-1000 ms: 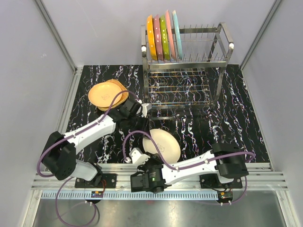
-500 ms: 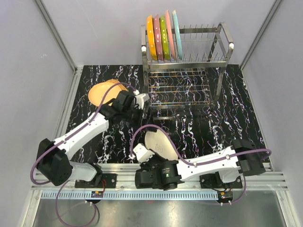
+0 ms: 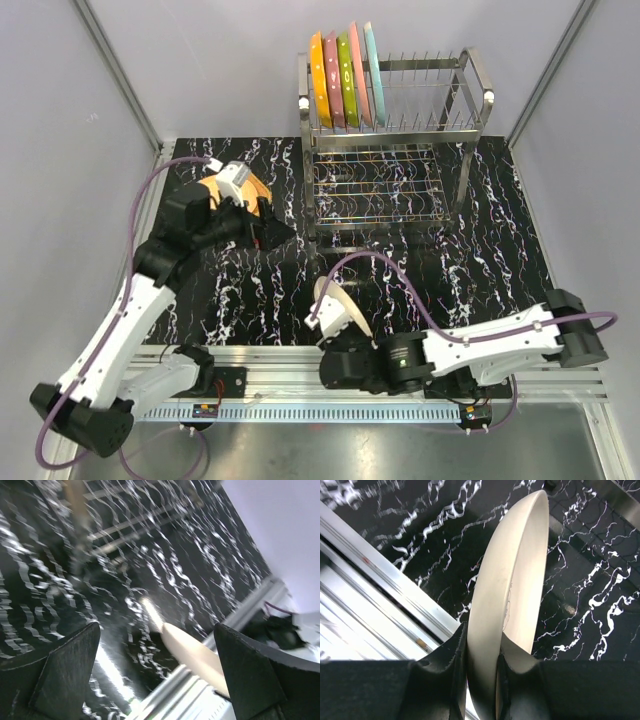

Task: Load the plates into the dish rack
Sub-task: Insert the plate into the dish rack

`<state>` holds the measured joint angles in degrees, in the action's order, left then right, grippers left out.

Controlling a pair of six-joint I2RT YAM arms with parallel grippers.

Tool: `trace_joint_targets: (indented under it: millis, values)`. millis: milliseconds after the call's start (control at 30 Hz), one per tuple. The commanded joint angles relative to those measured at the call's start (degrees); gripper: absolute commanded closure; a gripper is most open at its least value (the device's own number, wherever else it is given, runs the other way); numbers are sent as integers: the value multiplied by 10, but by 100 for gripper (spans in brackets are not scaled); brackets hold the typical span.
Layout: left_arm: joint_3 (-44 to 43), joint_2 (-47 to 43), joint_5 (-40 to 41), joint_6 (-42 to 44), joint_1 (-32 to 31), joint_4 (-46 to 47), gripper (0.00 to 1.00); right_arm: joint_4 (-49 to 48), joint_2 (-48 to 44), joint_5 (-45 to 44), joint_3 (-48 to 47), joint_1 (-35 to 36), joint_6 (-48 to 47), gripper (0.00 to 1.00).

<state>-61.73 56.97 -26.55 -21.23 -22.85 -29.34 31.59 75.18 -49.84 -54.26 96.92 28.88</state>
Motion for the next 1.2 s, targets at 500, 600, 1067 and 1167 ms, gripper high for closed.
trace_joint_targets:
  millis: [500,600,1067,1167]
  values:
    - [179,-145,258,74,0,41,1,-72,-157,110,-129,-241,-162,77]
    - [182,-140,263,77,-1,41,1,-66,-158,123,-197,-273,-205,76]
    - [181,-143,329,97,-1,32,1,-29,-7,340,-562,-529,-309,73]
    - [181,-140,337,100,-1,31,1,-33,19,386,-620,-589,-303,73]
